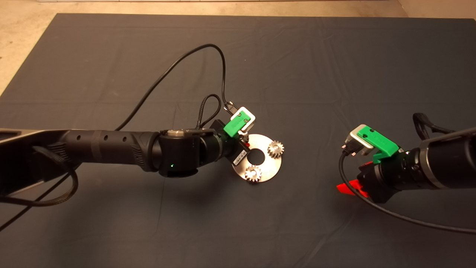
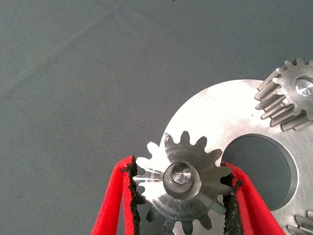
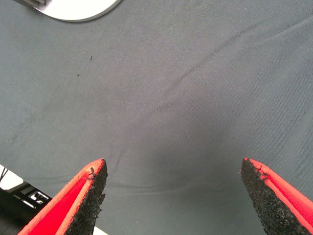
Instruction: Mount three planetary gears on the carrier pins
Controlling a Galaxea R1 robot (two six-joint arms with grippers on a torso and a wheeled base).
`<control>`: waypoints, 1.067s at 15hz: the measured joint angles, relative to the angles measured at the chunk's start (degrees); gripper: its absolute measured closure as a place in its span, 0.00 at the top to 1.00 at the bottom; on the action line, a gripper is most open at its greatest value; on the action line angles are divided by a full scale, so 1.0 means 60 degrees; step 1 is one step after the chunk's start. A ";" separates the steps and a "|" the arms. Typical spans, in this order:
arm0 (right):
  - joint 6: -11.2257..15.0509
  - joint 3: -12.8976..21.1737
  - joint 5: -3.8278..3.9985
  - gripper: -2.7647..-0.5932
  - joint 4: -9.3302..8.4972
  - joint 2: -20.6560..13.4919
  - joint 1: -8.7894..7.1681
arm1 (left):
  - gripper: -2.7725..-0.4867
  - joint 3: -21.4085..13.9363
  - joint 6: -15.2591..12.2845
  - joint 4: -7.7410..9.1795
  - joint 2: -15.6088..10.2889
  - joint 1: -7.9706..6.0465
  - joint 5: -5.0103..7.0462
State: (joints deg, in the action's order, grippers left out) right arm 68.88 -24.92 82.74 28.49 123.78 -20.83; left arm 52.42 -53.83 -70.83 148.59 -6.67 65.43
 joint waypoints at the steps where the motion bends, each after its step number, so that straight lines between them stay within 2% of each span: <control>1: 0.0001 0.0001 0.0000 0.66 0.0000 0.0000 0.0000 | 0.11 0.0000 0.0000 0.0000 0.0000 0.0000 -0.0004; 7: 0.0000 0.0000 0.0000 0.66 0.0000 0.0004 0.0000 | 0.11 0.0004 0.0000 0.0000 0.0000 0.0004 -0.0012; 10: 0.0000 0.0000 0.0000 0.66 0.0000 0.0004 0.0000 | 0.11 0.0124 0.0000 0.0008 0.0006 0.0010 -0.0150; 16: 0.0000 0.0000 -0.0003 0.66 0.0000 0.0003 0.0000 | 0.12 0.0165 0.0000 0.0018 0.0014 0.0028 -0.0161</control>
State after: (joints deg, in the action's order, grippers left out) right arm 68.88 -24.92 82.72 28.49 123.80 -20.83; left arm 53.41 -53.83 -70.72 148.68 -6.50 64.46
